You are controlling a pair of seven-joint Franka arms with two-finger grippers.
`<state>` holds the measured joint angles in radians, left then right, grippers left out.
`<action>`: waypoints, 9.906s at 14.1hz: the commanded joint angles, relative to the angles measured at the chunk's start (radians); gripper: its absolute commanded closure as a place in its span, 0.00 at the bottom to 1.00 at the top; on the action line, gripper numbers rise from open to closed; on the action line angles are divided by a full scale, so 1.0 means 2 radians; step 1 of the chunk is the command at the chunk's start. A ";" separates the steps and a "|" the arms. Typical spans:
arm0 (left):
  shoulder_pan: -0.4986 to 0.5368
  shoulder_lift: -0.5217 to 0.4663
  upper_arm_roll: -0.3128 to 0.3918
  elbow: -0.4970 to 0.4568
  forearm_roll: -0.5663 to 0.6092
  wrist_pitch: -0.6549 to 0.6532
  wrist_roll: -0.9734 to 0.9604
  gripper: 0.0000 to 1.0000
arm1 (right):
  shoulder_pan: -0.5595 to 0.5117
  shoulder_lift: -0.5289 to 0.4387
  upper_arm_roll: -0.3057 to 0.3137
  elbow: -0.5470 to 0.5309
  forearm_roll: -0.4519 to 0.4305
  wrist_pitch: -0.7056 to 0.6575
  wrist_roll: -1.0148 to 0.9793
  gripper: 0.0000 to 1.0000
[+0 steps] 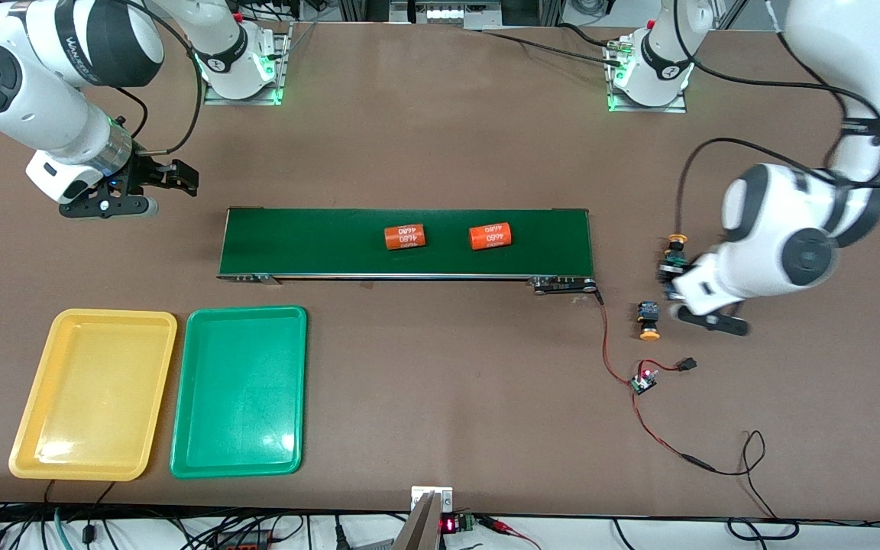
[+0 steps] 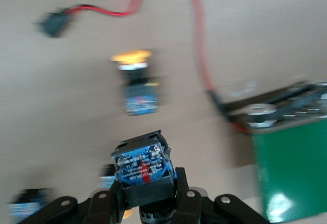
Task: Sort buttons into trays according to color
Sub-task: 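Place the green-cap button on the belt with the left gripper, then grasp another button with the left gripper while the right gripper approaches, then place the button on the belt while the right gripper hovers above, then grasp the green-cap button with the right gripper while the left grasps another, then carry the button toward the green tray while the left gripper places another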
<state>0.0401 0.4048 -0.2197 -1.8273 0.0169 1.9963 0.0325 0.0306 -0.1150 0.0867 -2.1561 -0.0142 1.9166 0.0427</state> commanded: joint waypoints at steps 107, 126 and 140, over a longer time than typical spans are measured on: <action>-0.032 0.090 0.049 -0.058 0.081 0.247 -0.076 0.21 | 0.326 0.252 -0.001 0.104 -0.004 0.256 0.412 0.00; -0.036 0.019 -0.119 -0.009 0.028 0.005 -0.336 0.92 | 0.340 0.309 -0.004 0.129 -0.029 0.300 0.407 0.23; -0.038 0.024 -0.123 -0.057 0.032 0.056 -0.341 0.00 | 0.274 0.219 -0.072 0.132 -0.034 0.195 0.292 0.99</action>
<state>-0.0492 0.4682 -0.4613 -1.9391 0.0828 2.1160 -0.6394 0.6542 0.3651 -0.0513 -1.8825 -0.0706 2.3374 0.7074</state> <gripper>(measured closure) 0.507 0.670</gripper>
